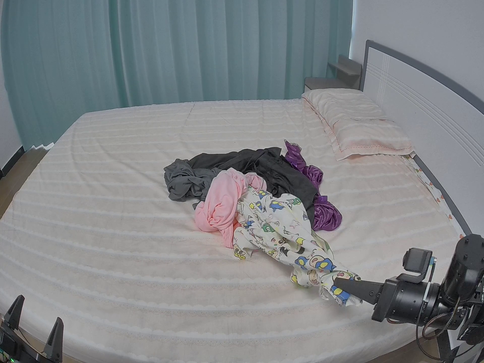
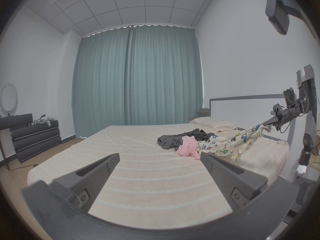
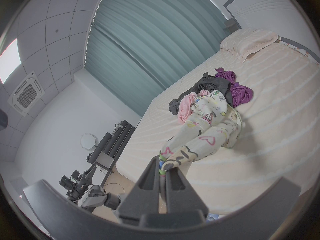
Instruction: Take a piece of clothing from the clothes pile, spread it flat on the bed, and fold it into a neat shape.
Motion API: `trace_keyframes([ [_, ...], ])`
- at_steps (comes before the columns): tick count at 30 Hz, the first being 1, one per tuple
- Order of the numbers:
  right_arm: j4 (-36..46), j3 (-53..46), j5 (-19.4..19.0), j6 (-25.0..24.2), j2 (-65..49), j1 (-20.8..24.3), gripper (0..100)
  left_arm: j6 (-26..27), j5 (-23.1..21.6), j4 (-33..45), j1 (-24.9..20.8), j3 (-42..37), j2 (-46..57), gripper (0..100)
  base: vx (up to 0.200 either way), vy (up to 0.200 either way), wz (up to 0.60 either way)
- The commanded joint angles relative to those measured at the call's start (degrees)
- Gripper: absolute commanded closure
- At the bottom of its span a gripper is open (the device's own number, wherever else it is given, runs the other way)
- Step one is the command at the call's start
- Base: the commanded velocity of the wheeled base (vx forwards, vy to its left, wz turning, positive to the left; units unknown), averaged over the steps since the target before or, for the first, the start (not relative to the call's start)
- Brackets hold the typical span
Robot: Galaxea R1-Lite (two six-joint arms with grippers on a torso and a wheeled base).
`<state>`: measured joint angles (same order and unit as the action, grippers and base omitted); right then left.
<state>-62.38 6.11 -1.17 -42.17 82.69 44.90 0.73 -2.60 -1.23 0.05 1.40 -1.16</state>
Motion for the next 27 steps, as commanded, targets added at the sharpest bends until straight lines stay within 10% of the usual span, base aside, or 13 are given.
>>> trace_keyframes([
  [1, -0.3, -0.8, -0.3, 0.8, -2.3, 0.1, 100, -4.9, -3.9, -3.3, -0.3, 17.1, -11.7, 0, 0.0, 0.0, 0.0],
  [7, -0.4, 1.0, -0.2, 1.6, -2.4, -0.3, 100, 7.2, -21.7, -2.9, -1.8, 15.7, -28.2, 0, 0.0, 0.0, 0.0],
  [20, -3.1, 8.0, -0.7, 0.8, -6.7, -6.8, 100, 11.0, -21.7, -18.1, -18.2, 15.6, -69.2, 0, 0.0, 0.0, 0.0],
  [27, -3.2, 7.9, -1.1, 0.7, -6.8, -7.1, 100, 10.9, -19.2, -34.7, -19.5, 15.5, -88.3, 0, 0.0, 0.0, 0.0],
])
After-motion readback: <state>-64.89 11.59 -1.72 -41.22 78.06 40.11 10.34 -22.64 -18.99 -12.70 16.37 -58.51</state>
